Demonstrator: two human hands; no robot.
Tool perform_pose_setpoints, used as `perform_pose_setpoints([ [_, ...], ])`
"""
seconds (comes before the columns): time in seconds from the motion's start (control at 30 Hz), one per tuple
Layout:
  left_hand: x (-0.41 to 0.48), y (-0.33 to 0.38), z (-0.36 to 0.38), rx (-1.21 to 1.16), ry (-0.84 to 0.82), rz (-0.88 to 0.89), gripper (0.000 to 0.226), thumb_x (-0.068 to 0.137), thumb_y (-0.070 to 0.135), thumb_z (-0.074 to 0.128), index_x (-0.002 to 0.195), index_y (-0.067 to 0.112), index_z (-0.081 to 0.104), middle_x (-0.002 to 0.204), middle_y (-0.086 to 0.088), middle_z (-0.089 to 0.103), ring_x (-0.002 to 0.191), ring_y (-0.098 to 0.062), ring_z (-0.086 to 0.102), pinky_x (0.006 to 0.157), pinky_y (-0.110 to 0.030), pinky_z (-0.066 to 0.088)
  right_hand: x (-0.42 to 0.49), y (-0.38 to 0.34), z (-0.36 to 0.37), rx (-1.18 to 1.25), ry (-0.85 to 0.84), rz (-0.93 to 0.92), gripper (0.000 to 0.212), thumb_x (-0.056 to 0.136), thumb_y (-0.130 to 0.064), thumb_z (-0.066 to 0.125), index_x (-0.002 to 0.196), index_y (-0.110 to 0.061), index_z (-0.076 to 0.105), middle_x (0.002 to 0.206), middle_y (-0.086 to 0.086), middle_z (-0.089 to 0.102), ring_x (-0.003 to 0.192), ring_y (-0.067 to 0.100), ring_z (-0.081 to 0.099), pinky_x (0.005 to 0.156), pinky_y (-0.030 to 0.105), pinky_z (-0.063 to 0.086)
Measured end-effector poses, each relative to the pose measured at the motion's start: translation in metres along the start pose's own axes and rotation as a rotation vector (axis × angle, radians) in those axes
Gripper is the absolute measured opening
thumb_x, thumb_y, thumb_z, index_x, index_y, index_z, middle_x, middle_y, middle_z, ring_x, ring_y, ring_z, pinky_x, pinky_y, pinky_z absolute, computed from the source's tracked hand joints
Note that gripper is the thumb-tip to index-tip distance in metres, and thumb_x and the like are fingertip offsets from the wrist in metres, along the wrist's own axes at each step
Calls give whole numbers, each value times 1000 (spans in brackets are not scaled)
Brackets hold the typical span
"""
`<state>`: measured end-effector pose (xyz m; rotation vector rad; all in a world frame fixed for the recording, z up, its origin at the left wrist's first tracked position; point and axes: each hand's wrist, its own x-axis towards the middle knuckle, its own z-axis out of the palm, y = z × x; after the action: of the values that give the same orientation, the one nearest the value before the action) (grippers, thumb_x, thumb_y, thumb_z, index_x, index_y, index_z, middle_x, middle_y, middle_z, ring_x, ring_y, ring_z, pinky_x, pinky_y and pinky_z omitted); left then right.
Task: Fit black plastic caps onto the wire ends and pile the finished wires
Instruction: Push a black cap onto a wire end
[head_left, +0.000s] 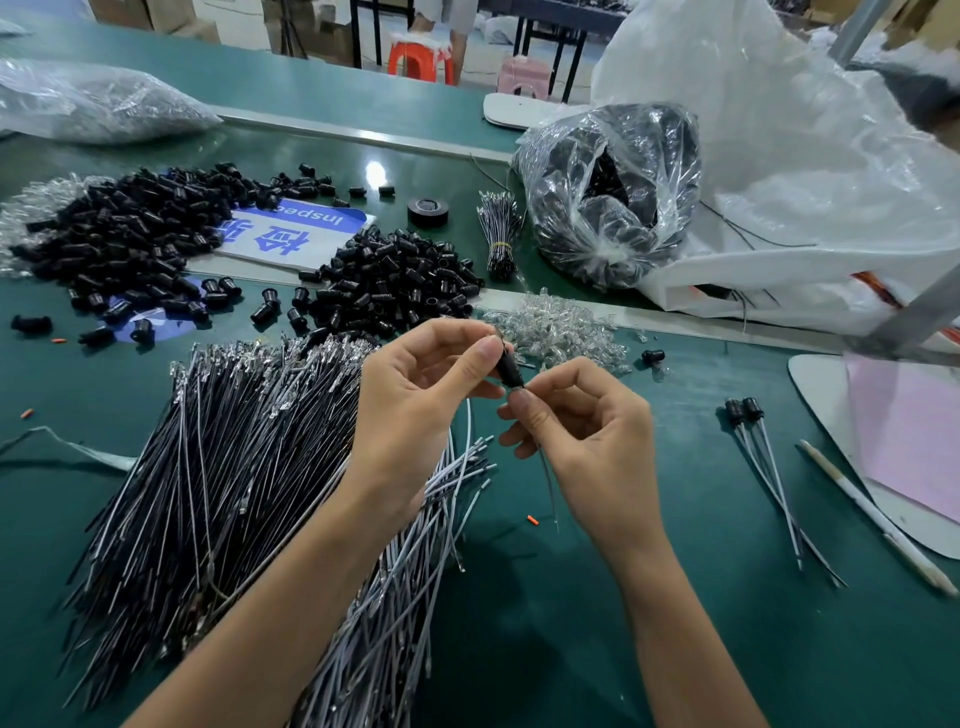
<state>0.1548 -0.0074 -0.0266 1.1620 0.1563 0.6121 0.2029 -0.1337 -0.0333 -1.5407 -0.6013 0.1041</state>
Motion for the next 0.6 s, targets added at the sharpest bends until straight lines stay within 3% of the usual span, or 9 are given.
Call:
perform_pose_setpoints([
  [0.33,0,-3,-1,29,-29,-9,11,80,21,66,87,12,67,79,-1,71,72,-11,65,69,-25,57,0,0,0,8,-10,28,17,85,-2,72,76,-11,61,71,10,73,61,24,72,57,24,54],
  [0.6,0,-4,0,8,26,-13,17,76,23,69,88,10,69,80,-2,74,73,-13,68,70,-23,55,0,-1,1,50,-16,38,5,86,-5,71,82,-7,70,74,7,74,64,19,72,60,20,54],
])
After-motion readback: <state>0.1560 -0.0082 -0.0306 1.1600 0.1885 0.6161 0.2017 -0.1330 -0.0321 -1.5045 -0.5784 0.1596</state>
